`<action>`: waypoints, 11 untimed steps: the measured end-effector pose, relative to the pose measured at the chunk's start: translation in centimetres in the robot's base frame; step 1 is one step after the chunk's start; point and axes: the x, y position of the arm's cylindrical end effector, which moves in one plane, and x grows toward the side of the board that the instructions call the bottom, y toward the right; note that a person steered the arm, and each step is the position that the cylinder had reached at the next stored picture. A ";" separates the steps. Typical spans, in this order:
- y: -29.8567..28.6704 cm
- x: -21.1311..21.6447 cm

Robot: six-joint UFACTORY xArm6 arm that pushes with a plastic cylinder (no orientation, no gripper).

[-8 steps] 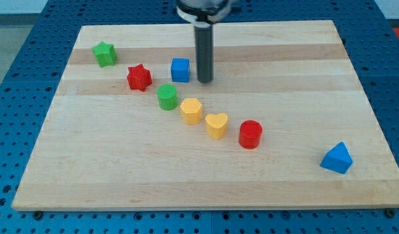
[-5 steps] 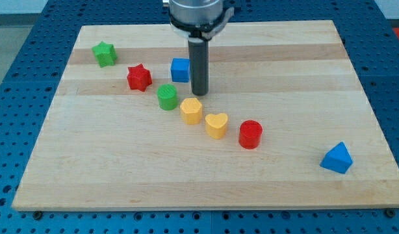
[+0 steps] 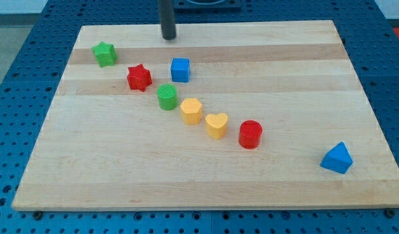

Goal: Place the green star parallel left to the yellow heart

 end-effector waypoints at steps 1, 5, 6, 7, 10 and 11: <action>-5.4 -2.0; -13.6 5.7; -13.6 11.8; -13.7 19.5; -13.9 26.0; -13.9 16.4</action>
